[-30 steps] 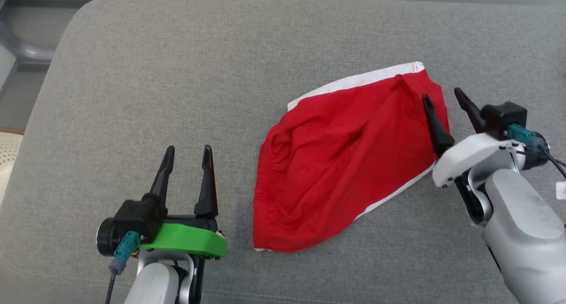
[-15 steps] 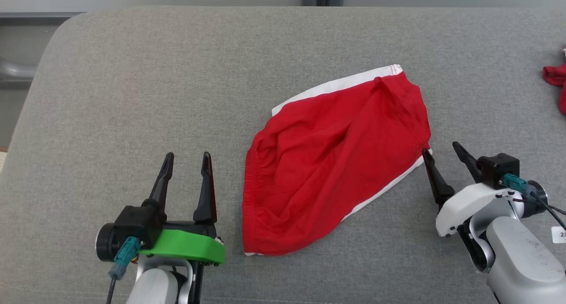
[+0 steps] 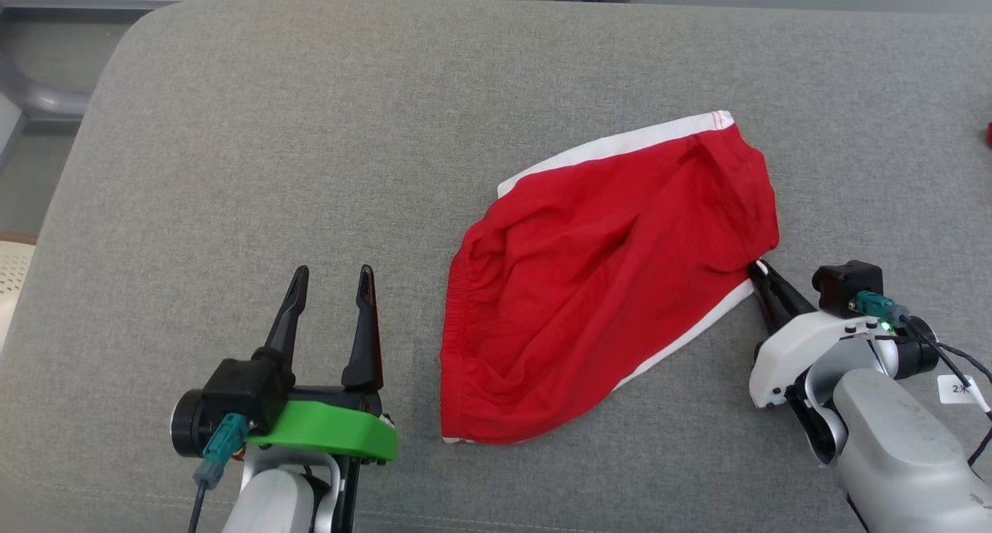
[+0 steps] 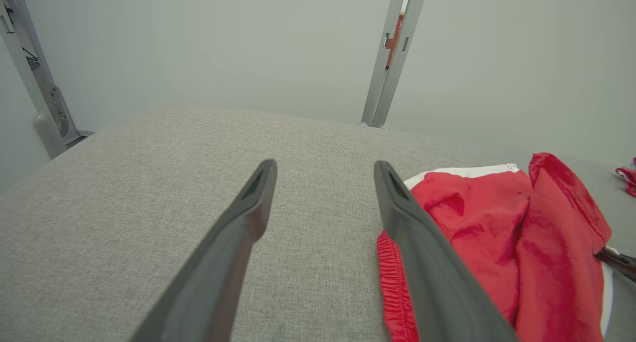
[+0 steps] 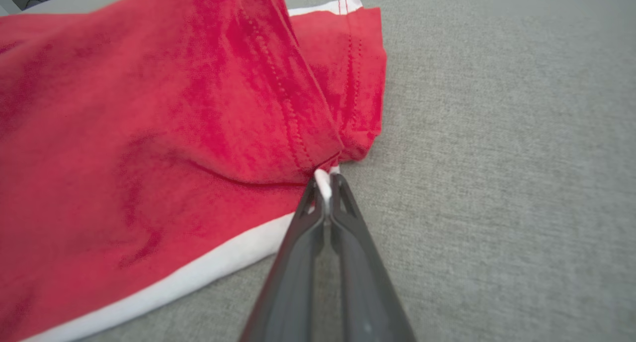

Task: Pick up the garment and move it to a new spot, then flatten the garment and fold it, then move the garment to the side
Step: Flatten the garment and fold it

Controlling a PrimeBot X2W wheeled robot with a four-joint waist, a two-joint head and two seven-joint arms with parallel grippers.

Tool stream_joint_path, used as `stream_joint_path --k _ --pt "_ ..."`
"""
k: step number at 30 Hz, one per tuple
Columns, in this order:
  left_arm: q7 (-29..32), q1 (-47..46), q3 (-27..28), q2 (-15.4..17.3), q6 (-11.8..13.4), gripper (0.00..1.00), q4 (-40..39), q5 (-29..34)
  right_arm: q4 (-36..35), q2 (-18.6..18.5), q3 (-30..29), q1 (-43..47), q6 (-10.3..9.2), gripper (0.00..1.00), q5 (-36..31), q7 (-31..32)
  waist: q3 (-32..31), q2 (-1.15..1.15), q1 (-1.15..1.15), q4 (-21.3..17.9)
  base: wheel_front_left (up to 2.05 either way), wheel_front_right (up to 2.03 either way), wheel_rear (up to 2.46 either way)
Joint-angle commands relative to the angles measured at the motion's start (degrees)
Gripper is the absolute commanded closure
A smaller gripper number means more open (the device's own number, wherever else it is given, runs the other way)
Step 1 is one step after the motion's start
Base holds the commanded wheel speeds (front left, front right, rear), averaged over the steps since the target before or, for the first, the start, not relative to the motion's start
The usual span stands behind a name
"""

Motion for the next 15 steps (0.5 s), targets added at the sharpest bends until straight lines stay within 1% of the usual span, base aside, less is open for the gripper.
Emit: stream_joint_path --k 1,5,9,15 --pt "0.0 0.0 0.4 0.1 0.4 0.0 0.1 -0.1 -0.6 -0.3 -0.2 0.9 -0.12 1.0 0.5 0.1 -0.6 0.0 0.0 -0.5 0.0 0.0 0.0" --pt "0.0 1.2 1.1 0.1 0.0 0.0 0.3 0.4 -4.5 -0.9 -2.2 3.7 -0.12 1.0 1.8 0.1 -2.1 0.0 0.0 -1.9 0.0 0.0 0.0" --pt "0.0 2.1 1.8 0.1 -0.3 0.0 0.6 0.7 -8.6 -1.3 -5.2 8.6 -0.12 1.0 3.1 0.1 -3.6 0.0 0.0 -3.3 0.0 0.0 0.0" --pt "0.0 3.4 2.8 0.1 -0.8 0.0 0.8 1.3 -14.2 -0.2 -8.3 16.2 -0.12 1.0 4.2 0.1 -5.4 0.0 0.0 -5.3 0.0 0.0 0.0"
